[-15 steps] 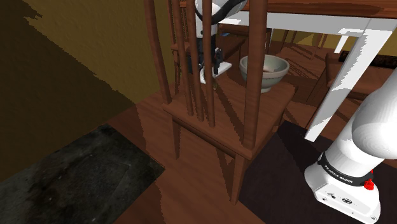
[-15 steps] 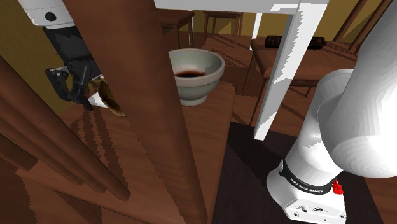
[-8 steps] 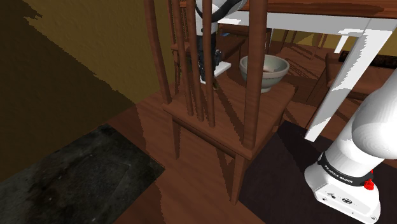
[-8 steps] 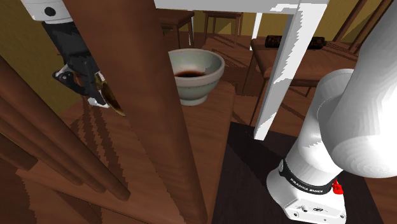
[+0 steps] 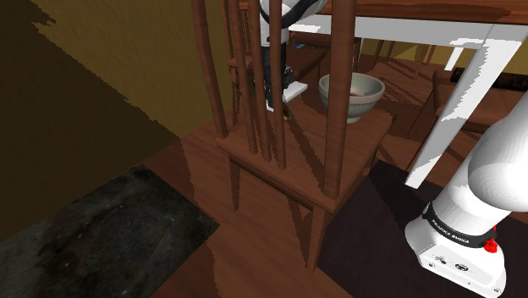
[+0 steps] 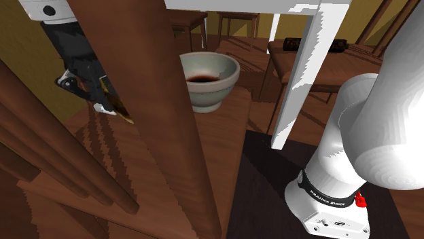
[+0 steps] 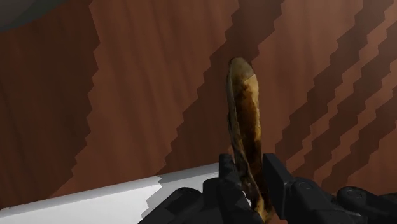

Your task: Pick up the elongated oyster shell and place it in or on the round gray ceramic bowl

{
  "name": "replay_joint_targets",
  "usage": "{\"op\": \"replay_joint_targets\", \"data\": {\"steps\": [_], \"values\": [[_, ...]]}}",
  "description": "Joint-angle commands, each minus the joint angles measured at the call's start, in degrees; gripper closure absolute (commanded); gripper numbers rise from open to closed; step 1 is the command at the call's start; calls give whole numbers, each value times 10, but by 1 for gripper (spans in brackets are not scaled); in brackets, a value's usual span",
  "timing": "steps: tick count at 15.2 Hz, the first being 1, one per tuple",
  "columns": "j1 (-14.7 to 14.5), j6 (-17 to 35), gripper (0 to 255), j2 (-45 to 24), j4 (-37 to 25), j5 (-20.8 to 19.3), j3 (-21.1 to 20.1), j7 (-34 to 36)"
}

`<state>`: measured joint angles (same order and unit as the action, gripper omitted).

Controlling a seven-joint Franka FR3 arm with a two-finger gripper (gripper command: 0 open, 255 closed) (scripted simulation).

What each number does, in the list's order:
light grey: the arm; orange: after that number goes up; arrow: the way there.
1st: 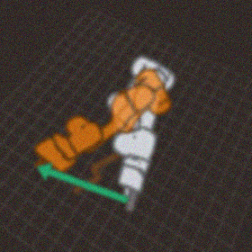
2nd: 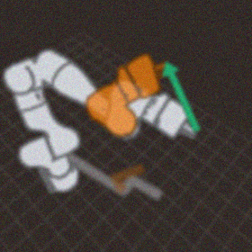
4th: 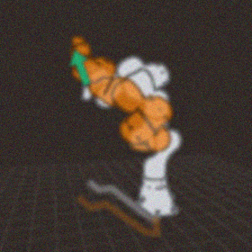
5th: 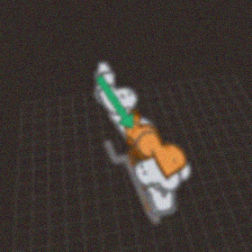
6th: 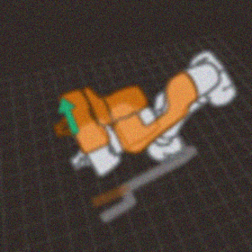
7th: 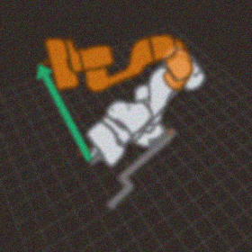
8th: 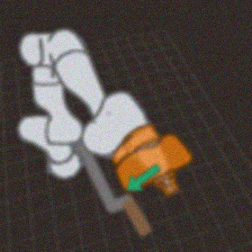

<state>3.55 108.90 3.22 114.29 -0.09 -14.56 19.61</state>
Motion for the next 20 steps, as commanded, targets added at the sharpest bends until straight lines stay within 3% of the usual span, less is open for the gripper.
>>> {"op": "replay_joint_targets", "data": {"steps": [1,20], "values": [[1,-13,255,-1,-5,1,1,-1],[1,-159,255,3,-147,2,2,-3]]}}
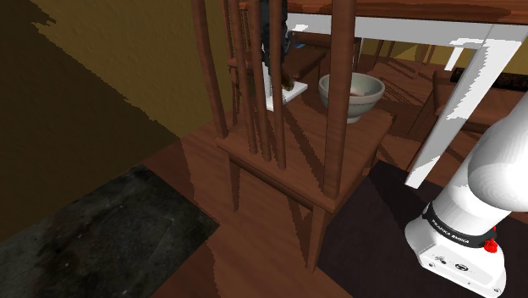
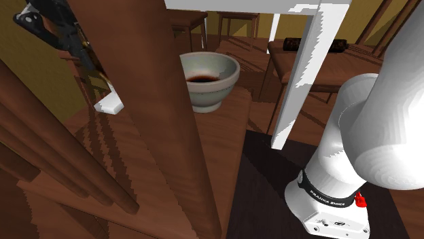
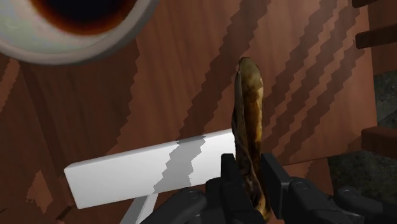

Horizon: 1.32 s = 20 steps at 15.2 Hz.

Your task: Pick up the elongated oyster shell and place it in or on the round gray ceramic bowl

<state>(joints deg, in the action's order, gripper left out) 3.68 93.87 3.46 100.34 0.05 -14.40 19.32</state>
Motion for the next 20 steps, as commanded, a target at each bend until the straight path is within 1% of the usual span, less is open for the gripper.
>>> {"op": "replay_joint_targets", "data": {"steps": [1,11,12,16,20], "values": [[0,-16,255,0,-16,0,0,0],[-1,-98,255,-20,-117,-5,-2,3],[-1,-101,255,-20,-120,-5,-2,3],[16,-88,255,70,-20,11,21,-38],[26,-87,255,152,62,18,48,-79]]}}
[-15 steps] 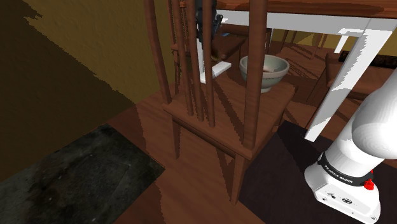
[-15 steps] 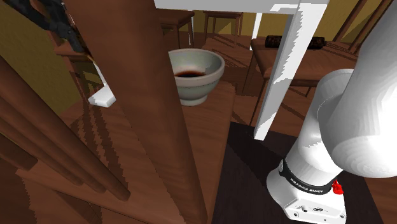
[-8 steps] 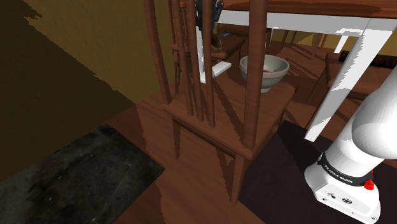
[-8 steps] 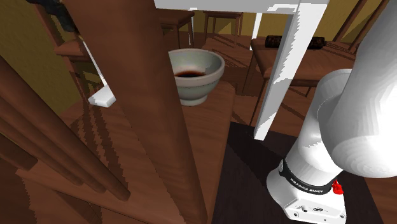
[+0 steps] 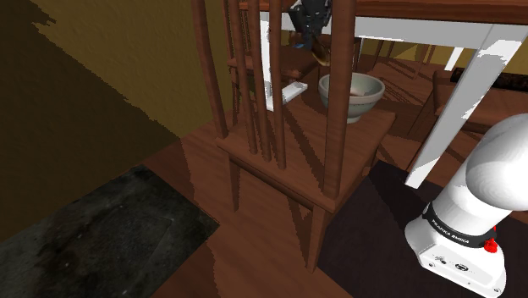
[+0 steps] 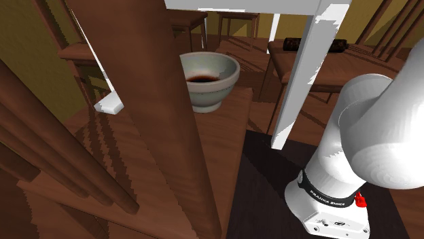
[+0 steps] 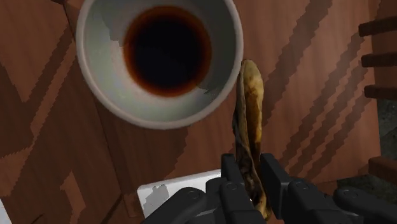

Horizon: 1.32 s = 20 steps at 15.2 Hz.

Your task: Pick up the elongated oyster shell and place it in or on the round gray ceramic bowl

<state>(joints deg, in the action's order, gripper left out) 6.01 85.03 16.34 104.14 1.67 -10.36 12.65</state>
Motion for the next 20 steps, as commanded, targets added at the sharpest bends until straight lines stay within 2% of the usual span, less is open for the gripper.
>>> {"op": "replay_joint_targets", "data": {"steps": [1,6,20], "values": [[5,0,255,43,43,2,15,-22],[17,-14,255,145,130,-8,56,-77],[15,83,255,168,250,-6,55,-76]]}}
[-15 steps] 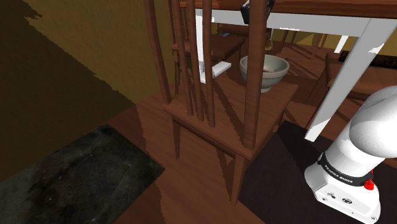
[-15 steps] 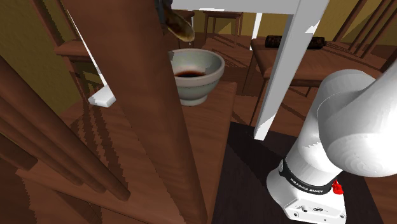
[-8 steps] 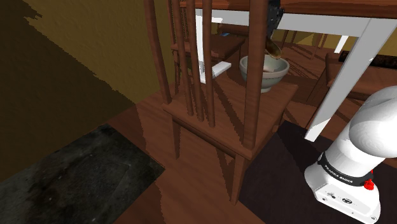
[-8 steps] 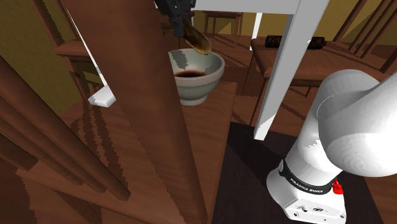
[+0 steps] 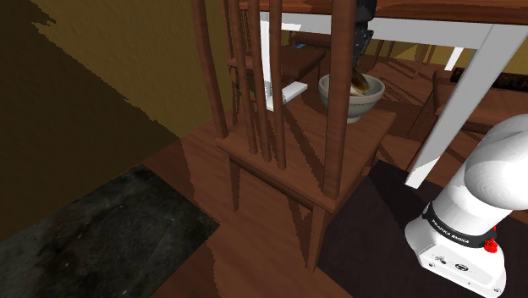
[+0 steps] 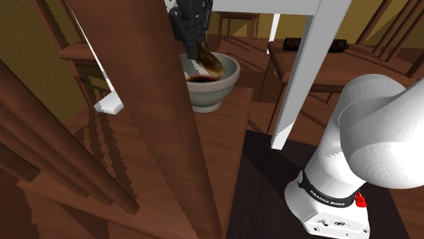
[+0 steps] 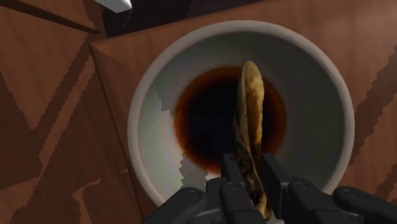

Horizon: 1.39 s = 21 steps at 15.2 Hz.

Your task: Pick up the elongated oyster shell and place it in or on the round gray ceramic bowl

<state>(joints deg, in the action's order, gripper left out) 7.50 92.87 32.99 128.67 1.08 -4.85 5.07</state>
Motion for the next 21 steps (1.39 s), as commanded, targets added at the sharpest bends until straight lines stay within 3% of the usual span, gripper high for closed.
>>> {"op": "replay_joint_targets", "data": {"steps": [1,7,8,13,17,21], "values": [[0,5,255,1,5,0,0,0],[0,4,255,1,5,0,0,0],[0,4,0,1,5,0,0,0],[0,4,0,1,5,0,0,0],[1,-65,0,-18,-83,-1,0,1],[1,-65,0,-18,-83,-1,0,1]]}}
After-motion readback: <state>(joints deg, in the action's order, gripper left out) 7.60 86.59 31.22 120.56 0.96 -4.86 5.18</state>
